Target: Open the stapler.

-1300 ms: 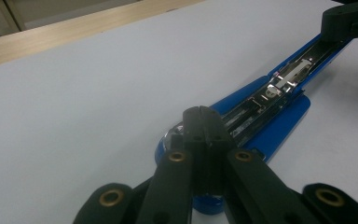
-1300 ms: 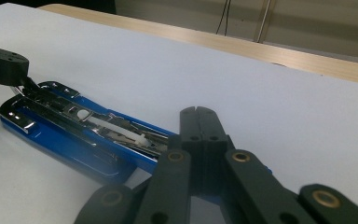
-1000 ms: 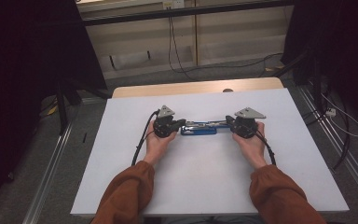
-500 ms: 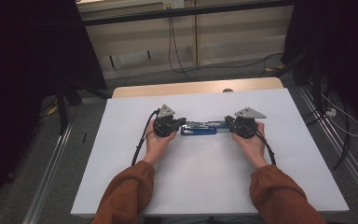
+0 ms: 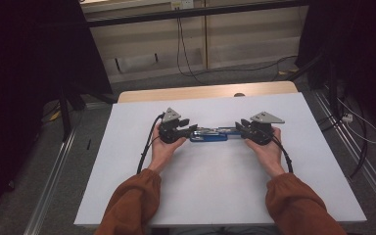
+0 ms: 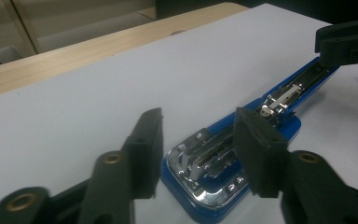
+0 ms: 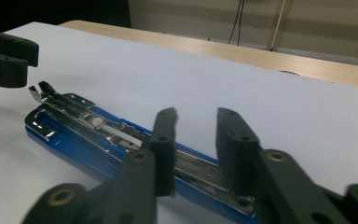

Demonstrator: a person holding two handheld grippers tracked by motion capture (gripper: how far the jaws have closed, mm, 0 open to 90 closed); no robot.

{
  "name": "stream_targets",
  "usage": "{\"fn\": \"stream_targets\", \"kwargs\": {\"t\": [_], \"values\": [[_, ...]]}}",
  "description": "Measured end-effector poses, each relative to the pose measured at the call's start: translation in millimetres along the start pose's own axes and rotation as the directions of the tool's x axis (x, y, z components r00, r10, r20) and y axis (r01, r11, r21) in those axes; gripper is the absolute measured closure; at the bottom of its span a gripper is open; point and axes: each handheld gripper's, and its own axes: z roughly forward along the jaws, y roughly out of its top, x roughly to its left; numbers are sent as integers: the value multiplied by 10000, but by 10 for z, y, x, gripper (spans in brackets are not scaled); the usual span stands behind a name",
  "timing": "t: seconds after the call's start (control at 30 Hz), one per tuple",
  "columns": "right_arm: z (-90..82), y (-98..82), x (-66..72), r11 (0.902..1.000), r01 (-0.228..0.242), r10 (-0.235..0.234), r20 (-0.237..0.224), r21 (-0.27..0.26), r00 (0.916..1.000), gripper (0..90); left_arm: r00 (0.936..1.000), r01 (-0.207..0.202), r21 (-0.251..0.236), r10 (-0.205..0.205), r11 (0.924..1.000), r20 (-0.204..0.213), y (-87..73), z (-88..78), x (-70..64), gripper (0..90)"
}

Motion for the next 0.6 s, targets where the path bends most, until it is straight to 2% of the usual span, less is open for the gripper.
{"fn": "stream_targets", "kwargs": {"t": [0.2, 0.23, 0.27, 0.4, 0.6], "values": [[-43, 9, -31, 9999, -130, 130, -212, -21, 9997, 423, 9999, 14, 87, -15, 10000, 112, 16, -49, -66, 335], [-53, 8, -34, 9999, -106, 106, -186, 33, 9998, 387, 9999, 90, 126, -91, 9999, 90, 14, -59, -75, 220], [-61, 7, -39, 10000, -64, 65, -157, 67, 9999, 353, 9999, 149, 156, -150, 9998, 54, 13, -67, -78, 220], [-101, -2, -77, 9998, -222, 222, -183, 11, 9996, 224, 9992, 398, 165, -398, 9991, 23, -2, -114, -82, 110], [-148, -48, -90, 9994, -279, 284, -272, 201, 9992, 116, 9997, 139, -22, -138, 9999, 216, -42, -237, -121, 35]]}}
